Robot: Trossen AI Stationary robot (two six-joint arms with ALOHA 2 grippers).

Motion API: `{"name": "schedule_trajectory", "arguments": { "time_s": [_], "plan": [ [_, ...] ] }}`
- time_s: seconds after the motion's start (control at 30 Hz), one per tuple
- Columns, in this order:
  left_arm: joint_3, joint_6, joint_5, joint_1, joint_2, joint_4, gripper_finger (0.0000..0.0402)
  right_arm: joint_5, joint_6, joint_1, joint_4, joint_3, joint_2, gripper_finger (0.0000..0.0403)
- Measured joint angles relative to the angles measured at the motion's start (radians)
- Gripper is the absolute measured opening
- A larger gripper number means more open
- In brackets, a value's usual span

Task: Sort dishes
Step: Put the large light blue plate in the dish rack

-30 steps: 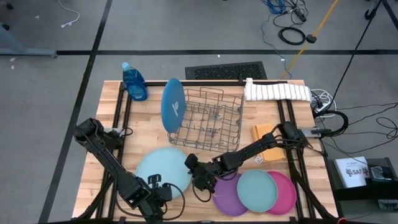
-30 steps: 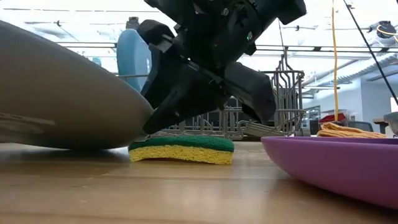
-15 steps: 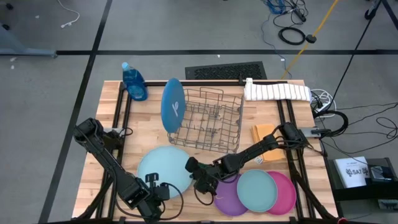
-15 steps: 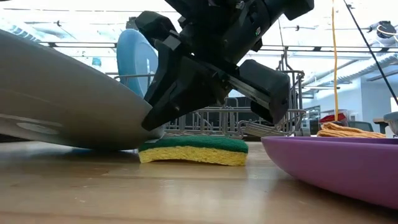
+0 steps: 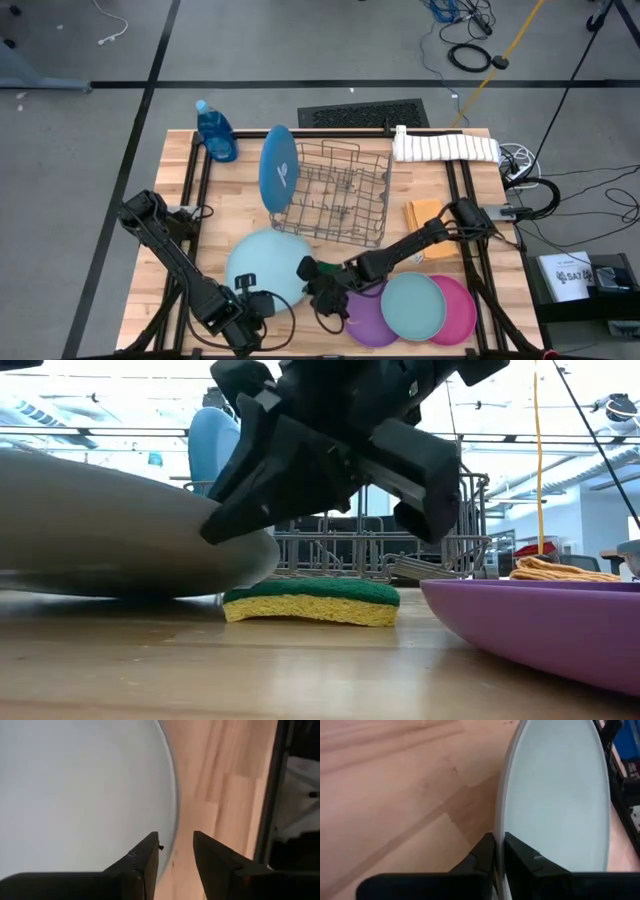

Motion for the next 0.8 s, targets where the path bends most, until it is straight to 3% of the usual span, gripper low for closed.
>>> {"name": "schedule_trajectory", "arguments": {
  "time_s": [0.17, 0.4, 0.8],
  "plan": [
    [-0.036, 0.001, -0.066, 0.013, 0.0, 0.072, 0.0124, 0.0, 0.022, 0.001, 0.029, 0.0, 0.0, 0.0029],
    [-0.104, 0.001, -0.045, 0.044, -0.001, 0.161, 0.0125, 0.002, 0.021, 0.005, 0.026, 0.0, 0.0, 0.0033],
    [-0.118, 0.008, -0.013, 0.07, 0.067, 0.148, 0.0121, 0.004, 0.019, 0.009, 0.03, -0.001, 0.002, 0.0033]
  ]
}}
